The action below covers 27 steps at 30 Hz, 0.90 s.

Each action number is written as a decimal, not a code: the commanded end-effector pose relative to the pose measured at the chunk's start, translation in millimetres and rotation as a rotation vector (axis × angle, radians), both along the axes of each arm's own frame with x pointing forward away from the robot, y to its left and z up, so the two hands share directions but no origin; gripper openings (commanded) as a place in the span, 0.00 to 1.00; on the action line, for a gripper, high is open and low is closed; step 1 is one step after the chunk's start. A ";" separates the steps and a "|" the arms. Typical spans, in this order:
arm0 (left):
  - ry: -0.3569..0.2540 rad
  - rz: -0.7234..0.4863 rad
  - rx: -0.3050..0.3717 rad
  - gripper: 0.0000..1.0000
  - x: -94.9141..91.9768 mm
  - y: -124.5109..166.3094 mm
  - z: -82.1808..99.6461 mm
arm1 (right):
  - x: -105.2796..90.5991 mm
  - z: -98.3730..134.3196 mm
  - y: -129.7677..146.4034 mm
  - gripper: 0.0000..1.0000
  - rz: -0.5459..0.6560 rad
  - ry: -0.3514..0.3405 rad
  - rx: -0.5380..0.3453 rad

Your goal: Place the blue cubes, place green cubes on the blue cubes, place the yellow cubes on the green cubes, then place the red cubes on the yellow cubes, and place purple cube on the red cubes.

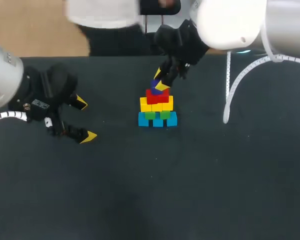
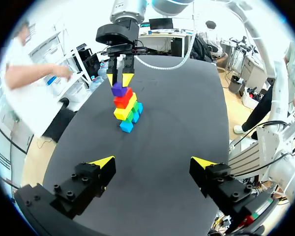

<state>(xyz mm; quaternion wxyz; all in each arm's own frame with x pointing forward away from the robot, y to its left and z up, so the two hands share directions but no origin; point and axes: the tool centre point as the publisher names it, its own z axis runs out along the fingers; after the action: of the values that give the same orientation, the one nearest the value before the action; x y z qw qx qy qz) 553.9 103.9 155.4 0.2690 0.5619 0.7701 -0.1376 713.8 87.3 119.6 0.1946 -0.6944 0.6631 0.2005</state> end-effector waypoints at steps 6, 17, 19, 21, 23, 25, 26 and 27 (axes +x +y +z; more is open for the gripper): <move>0.000 -0.001 -0.001 1.00 0.8 0.1 -0.5 | 2.7 -0.8 0.5 0.00 -0.005 0.002 -0.006; 0.000 -0.001 -0.001 1.00 0.8 0.1 -0.5 | 3.6 -1.2 -0.1 0.11 -0.008 0.002 -0.011; 0.000 -0.001 -0.001 1.00 0.8 0.1 -0.5 | 3.6 -1.2 -0.2 0.22 -0.008 0.001 -0.012; 0.000 -0.001 -0.001 1.00 0.8 0.1 -0.5 | 3.6 -1.2 -0.3 0.24 -0.007 0.000 -0.012; 0.000 -0.001 -0.001 1.00 0.8 0.1 -0.5 | 3.6 -1.2 -0.4 0.26 -0.005 0.000 -0.012; 0.000 -0.001 -0.001 1.00 0.8 0.1 -0.5 | 3.5 -1.1 -0.4 0.28 -0.004 -0.001 -0.012; 0.000 -0.001 -0.001 1.00 0.8 0.1 -0.5 | 3.4 -1.1 -0.4 0.29 -0.004 -0.001 -0.012; 0.000 -0.001 -0.001 1.00 0.8 0.1 -0.5 | 3.3 -0.9 -0.3 0.29 -0.003 -0.001 -0.012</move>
<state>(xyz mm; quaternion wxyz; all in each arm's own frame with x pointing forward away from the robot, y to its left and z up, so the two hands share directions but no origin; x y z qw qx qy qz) 553.9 103.9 155.4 0.2690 0.5619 0.7701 -0.1376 716.3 86.5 118.5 0.1916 -0.6943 0.6656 0.1954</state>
